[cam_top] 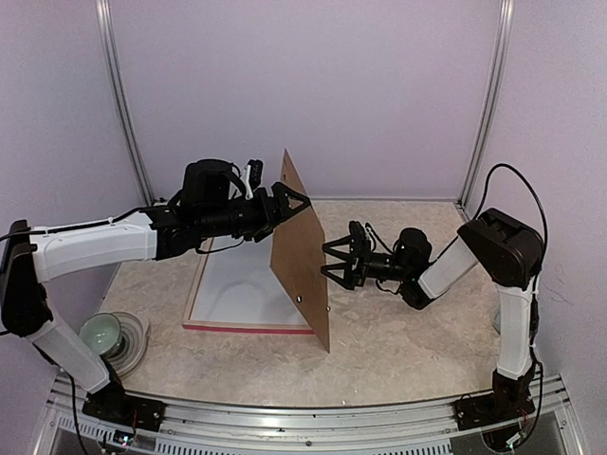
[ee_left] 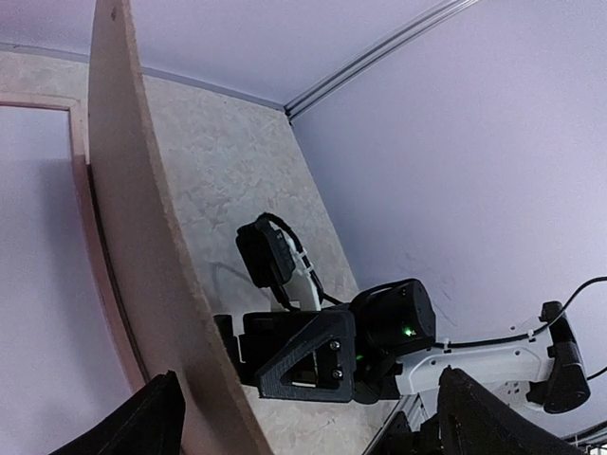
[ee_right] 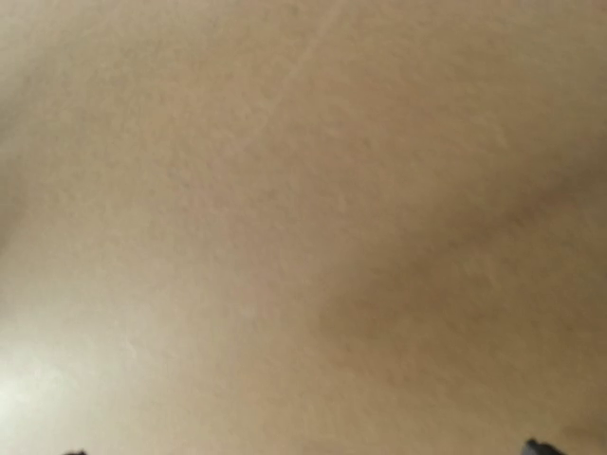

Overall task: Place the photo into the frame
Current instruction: Turn over the backboard.

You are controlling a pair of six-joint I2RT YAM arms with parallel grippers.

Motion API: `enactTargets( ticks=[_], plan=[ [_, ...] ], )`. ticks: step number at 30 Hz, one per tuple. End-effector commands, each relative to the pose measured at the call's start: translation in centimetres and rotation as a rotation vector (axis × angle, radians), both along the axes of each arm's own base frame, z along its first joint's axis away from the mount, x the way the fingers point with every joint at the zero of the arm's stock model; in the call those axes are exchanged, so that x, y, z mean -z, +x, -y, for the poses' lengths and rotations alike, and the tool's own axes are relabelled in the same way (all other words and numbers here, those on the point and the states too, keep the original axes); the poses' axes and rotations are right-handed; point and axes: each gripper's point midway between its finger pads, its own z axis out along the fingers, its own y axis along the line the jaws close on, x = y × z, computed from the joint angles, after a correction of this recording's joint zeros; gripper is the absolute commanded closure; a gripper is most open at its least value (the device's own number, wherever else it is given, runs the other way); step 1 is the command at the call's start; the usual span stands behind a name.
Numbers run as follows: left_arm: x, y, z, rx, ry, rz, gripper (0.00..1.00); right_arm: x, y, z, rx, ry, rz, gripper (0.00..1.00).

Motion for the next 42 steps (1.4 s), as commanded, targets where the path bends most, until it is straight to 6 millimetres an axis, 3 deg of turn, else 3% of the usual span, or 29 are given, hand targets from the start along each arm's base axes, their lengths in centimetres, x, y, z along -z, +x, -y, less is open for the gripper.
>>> enactTargets(
  ticks=[1, 13, 18, 32, 42],
  plan=[
    [1.4, 0.1, -2.1, -0.063, 0.140, -0.031, 0.10, 1.9, -1.0, 0.0, -0.014, -0.046, -0.001, 0.01],
    [1.4, -0.3, -6.1, -0.116, 0.145, -0.018, 0.14, 6.3, -1.7, 0.4, -0.025, -0.132, -0.052, 0.01],
    [3.4, -0.7, -6.5, -0.090, 0.129, -0.032, 0.15, 7.4, -1.7, 0.3, -0.029, -0.162, -0.058, 0.01],
    [6.3, -0.1, -10.6, -0.172, 0.122, -0.060, 0.20, 8.7, -1.5, 0.6, -0.018, -0.232, -0.064, 0.01],
    [9.1, -0.5, -12.0, -0.187, 0.092, -0.090, 0.21, 7.3, -1.0, 1.3, -0.007, -0.246, -0.041, 0.01]
  ],
)
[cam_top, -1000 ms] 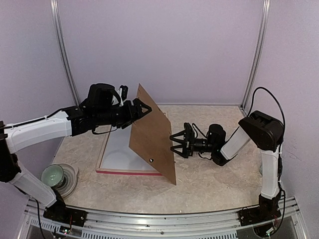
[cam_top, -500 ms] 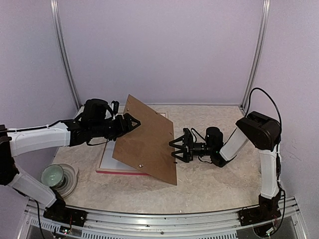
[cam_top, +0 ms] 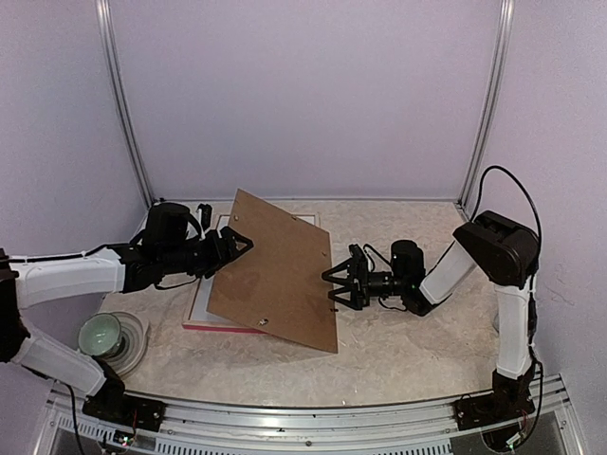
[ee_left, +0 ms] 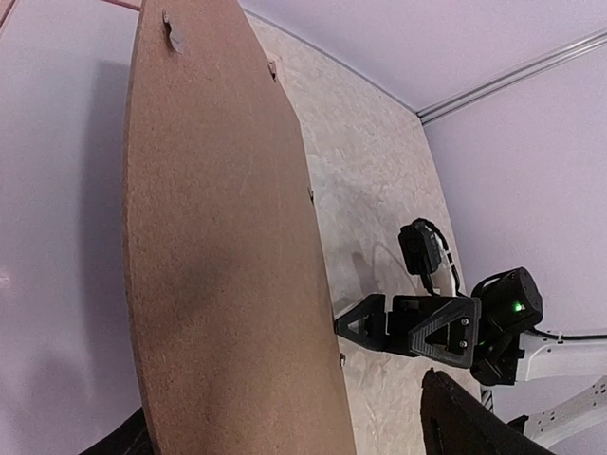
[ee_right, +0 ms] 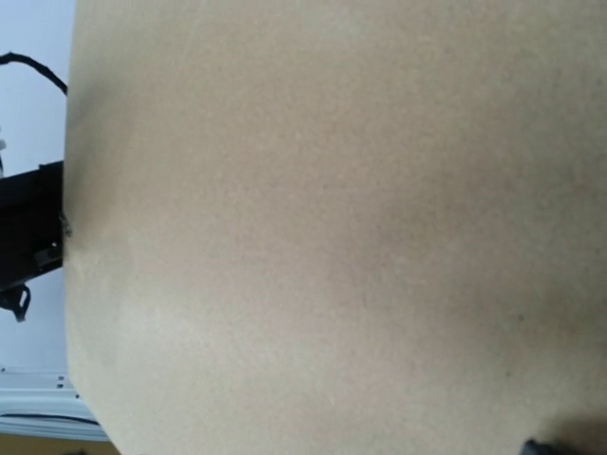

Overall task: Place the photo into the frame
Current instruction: Turn over the backboard.

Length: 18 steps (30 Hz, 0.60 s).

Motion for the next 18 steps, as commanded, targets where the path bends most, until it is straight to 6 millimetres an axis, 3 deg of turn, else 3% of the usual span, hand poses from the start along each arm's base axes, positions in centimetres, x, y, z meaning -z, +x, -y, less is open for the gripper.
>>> enactTargets(
  ticks=[1, 8, 18],
  plan=[
    [-0.9, 0.0, -0.1, 0.010, -0.075, 0.051, 0.21, -0.7, 0.1, 0.3, -0.004, -0.034, 0.010, 0.01],
    [2.1, 0.0, -1.6, -0.031, -0.091, 0.012, 0.21, -2.3, 0.8, 0.1, -0.005, -0.053, 0.050, 0.01],
    [6.0, 0.6, -4.5, -0.162, 0.021, -0.036, 0.22, -1.8, 1.2, 0.2, 0.002, -0.100, 0.052, 0.01]
  ],
)
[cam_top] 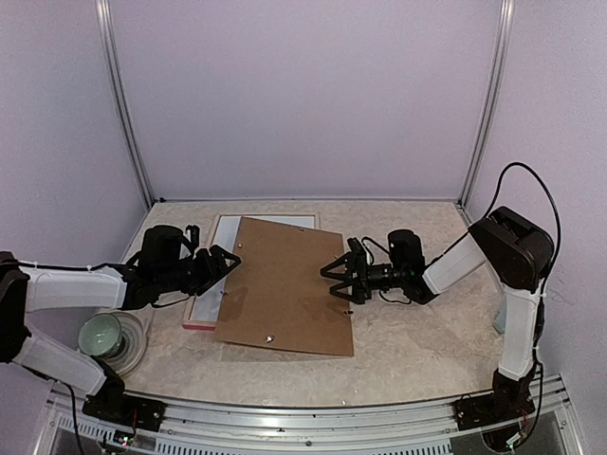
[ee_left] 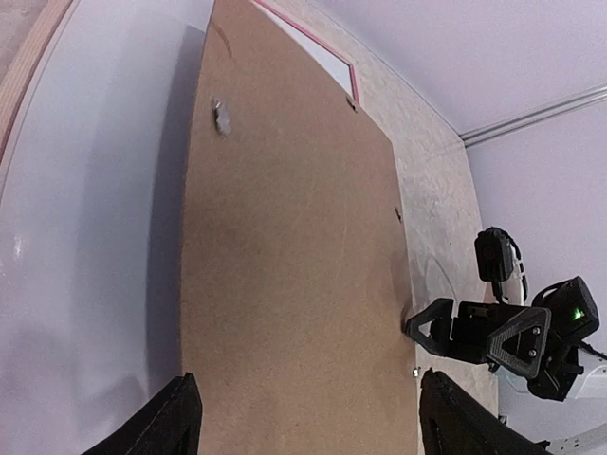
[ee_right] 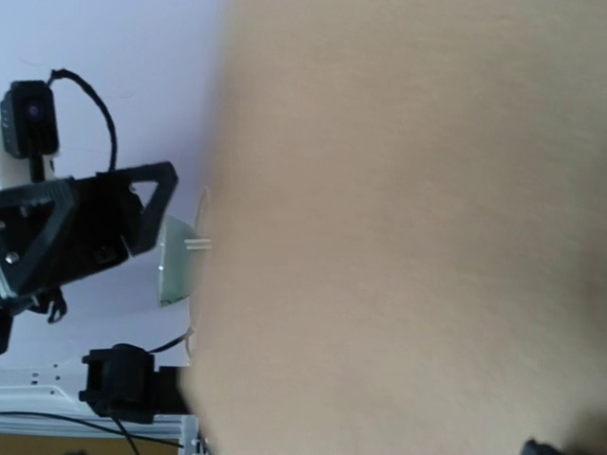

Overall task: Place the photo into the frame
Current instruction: Turn over the backboard.

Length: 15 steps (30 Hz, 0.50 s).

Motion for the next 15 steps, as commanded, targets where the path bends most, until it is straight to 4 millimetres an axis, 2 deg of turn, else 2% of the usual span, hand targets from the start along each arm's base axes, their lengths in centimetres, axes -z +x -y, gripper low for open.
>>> enactTargets(
  ticks=[1, 5, 8, 11, 15],
  plan=[
    [1.0, 0.9, -1.0, -0.059, 0.026, 0.015, 0.22, -0.4, 0.8, 0.1, 0.012, -0.029, 0.026, 0.01],
    [3.4, 0.9, -1.0, -0.066, 0.043, -0.037, 0.22, 0.5, 1.1, 0.2, 0.022, -0.061, 0.010, 0.01],
    [4.4, 0.7, -1.3, -0.076, 0.051, -0.054, 0.22, 0.6, 1.2, 0.2, 0.024, -0.070, 0.013, 0.01],
    [4.4, 0.9, -1.6, -0.093, 0.062, -0.049, 0.22, -0.8, 1.2, 0.2, 0.018, -0.053, 0.042, 0.01],
    [4.0, 1.4, -2.3, -0.113, 0.067, -0.039, 0.21, -3.9, 1.7, 0.5, 0.023, -0.031, 0.099, 0.01]
  ],
)
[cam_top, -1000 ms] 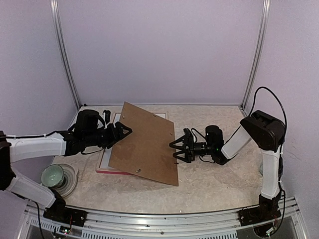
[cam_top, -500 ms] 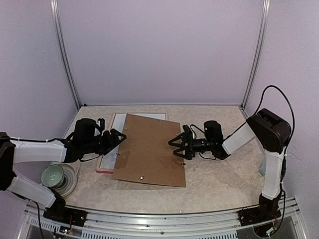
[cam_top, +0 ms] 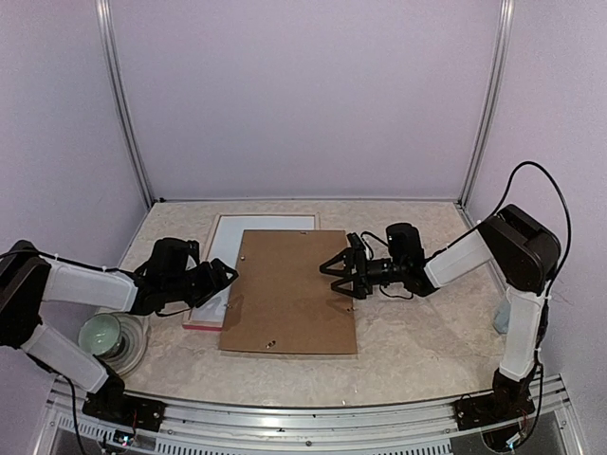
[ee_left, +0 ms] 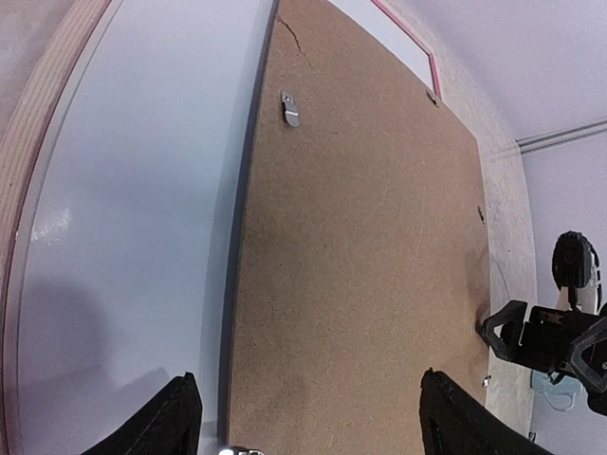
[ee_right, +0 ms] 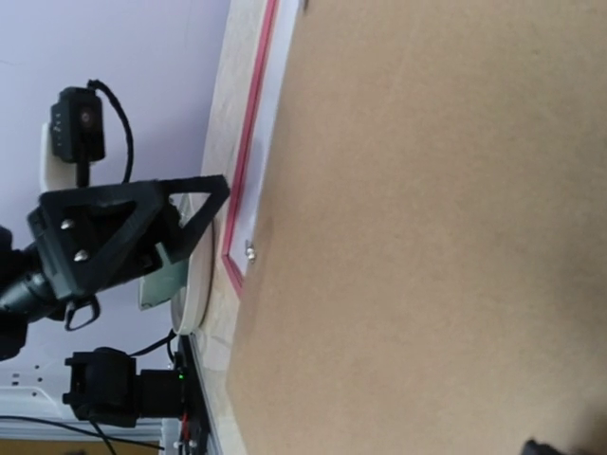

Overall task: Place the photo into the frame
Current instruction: Turn over the backboard, then pick up the backboard from the frame body.

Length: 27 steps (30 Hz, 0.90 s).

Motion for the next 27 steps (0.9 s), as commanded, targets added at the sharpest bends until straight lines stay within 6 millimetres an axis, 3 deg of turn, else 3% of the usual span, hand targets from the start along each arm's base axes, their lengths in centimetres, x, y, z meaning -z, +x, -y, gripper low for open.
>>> enactTargets(
  ticks=[1, 5, 11, 17, 27],
  plan=[
    [-1.1, 1.4, -1.0, -0.045, -0.001, 0.044, 0.21, -4.4, 1.1, 0.8, 0.021, 0.021, 0.090, 0.01],
    [-1.4, 2.0, -2.2, -0.079, 0.046, 0.054, 0.21, -5.2, 2.0, 3.2, 0.068, -0.004, 0.100, 0.01],
    [-2.5, 3.6, -5.3, -0.220, 0.187, 0.102, 0.21, -3.1, 3.2, 6.0, 0.123, -0.114, 0.072, 0.01],
    [-2.5, 5.1, -7.3, -0.292, 0.264, 0.106, 0.21, -0.1, 3.7, 6.5, 0.129, -0.207, 0.044, 0.05],
    [1.2, 6.8, -9.1, -0.306, 0.305, 0.023, 0.21, 2.9, 4.5, 6.3, 0.115, -0.228, 0.005, 0.10]
  ],
)
